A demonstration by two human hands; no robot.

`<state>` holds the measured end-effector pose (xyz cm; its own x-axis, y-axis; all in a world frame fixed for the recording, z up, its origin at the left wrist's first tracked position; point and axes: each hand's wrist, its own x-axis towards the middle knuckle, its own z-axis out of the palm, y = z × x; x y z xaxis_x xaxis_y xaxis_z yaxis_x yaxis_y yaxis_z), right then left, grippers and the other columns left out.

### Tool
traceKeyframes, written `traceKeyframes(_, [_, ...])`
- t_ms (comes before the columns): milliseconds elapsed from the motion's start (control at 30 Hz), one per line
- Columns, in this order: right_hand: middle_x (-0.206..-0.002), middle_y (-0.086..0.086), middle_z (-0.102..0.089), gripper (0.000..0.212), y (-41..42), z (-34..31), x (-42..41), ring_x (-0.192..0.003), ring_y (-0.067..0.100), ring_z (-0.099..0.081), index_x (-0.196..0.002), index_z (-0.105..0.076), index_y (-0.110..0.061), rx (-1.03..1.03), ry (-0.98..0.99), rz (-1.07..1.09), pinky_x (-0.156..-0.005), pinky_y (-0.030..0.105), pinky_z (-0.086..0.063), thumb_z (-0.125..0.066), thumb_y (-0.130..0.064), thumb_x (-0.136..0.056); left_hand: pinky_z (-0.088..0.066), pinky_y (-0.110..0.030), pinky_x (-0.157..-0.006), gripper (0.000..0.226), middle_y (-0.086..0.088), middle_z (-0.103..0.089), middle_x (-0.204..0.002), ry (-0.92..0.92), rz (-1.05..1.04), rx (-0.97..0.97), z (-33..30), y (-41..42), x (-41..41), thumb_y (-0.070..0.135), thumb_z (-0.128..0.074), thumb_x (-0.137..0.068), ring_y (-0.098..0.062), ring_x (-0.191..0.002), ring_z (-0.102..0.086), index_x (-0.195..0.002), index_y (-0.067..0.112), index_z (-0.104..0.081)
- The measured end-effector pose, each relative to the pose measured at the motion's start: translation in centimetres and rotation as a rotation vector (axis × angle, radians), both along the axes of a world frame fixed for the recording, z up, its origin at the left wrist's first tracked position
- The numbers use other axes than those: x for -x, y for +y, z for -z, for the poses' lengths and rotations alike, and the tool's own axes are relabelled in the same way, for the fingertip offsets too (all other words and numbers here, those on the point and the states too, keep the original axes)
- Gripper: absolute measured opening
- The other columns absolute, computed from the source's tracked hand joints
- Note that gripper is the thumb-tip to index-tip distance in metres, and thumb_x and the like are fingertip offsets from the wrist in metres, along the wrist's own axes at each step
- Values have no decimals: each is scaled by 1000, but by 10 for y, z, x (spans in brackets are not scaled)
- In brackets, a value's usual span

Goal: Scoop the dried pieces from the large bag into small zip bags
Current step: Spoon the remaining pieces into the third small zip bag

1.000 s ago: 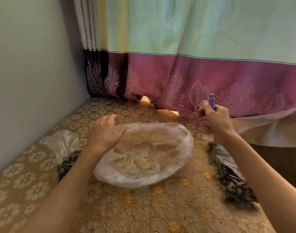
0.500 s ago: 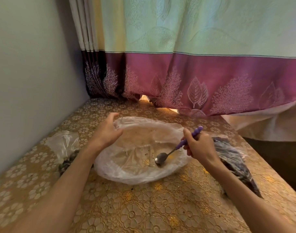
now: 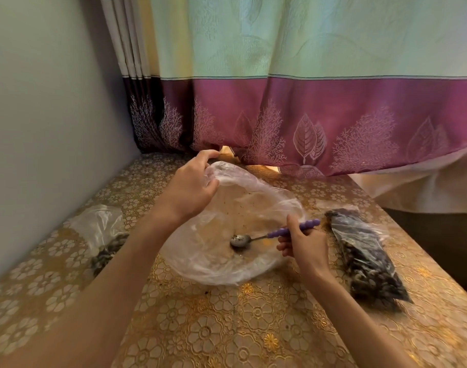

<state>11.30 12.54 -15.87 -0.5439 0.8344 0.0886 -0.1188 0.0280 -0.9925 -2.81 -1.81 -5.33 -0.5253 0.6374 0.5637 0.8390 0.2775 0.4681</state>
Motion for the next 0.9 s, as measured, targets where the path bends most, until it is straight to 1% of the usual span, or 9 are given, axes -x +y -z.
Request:
traceKeyframes(133, [-64, 10, -71, 52, 0, 4, 2, -51, 15, -60, -52, -71, -12, 39, 0, 8, -51, 25, -50, -52, -36, -94, -29, 4, -71, 48, 6, -47, -100, 42, 32, -19, -3, -1, -7, 6, -57, -87, -6, -89, -47, -132, 16, -45])
traceKeyframes(233, [-64, 9, -72, 53, 0, 2, 4, -50, 13, -61, -49, -69, -11, 143, 44, 10, -48, 22, -52, -53, -33, -95, -30, 8, -70, 48, 13, -47, -94, 64, 55, -28, -6, -3, -12, 6, -58, -87, 3, -79, -48, -131, 18, -45])
traceKeyframes(333, [-65, 9, -72, 42, 0, 0, 8, -47, 11, -61, -63, -68, -5, 247, 121, -8, -45, 18, -52, -53, -27, -95, -30, 7, -69, 48, 25, -45, -89, 67, 86, -37, -7, -3, -16, 7, -59, -87, 22, -82, -46, -131, 20, -45])
traceKeyframes(400, [-69, 11, -73, 39, 0, -3, 10, -49, 11, -62, -69, -67, -1, 295, 167, -31, -47, 18, -52, -52, -24, -96, -30, 7, -69, 47, 29, -42, -90, 65, 94, -47, -7, -4, -15, 7, -59, -87, 26, -81, -44, -131, 20, -46])
traceKeyframes(533, [-73, 13, -73, 39, 1, -10, 14, -51, 12, -62, -69, -67, -1, 341, 232, -66, -51, 19, -54, -50, -22, -97, -32, 5, -67, 45, 27, -43, -88, 69, 77, -58, -2, -7, -11, 7, -60, -87, 16, -76, -47, -129, 19, -48])
traceKeyframes(600, [-72, 13, -73, 39, 1, -14, 16, -51, 13, -62, -68, -66, -2, 349, 253, -77, -51, 19, -54, -50, -22, -97, -31, 6, -68, 44, 21, -46, -89, 59, 61, -51, 1, -9, -6, 7, -60, -87, 8, -75, -48, -128, 17, -49])
traceKeyframes(733, [-72, 13, -72, 39, 3, -18, 20, -54, 15, -61, -69, -65, 0, 387, 257, -79, -53, 20, -54, -49, -21, -98, -33, 4, -71, 44, 9, -50, -101, 9, 29, -40, 9, -14, 7, 10, -60, -87, -4, -89, -47, -129, 16, -48])
traceKeyframes(833, [-73, 14, -71, 40, 2, -20, 20, -57, 16, -59, -70, -65, 0, 384, 248, -73, -53, 19, -53, -48, -22, -98, -34, -11, -83, 46, 1, -52, -118, -41, -20, -18, 17, -19, 19, 18, -60, -88, -5, -103, -44, -132, 17, -45])
traceKeyframes(900, [-73, 14, -71, 42, 1, -22, 20, -56, 16, -59, -68, -67, -2, 339, 236, -69, -52, 18, -53, -49, -24, -98, -35, -21, -84, 50, -1, -50, -124, -70, -80, -14, 22, -25, 29, 28, -59, -89, -7, -105, -43, -134, 16, -42])
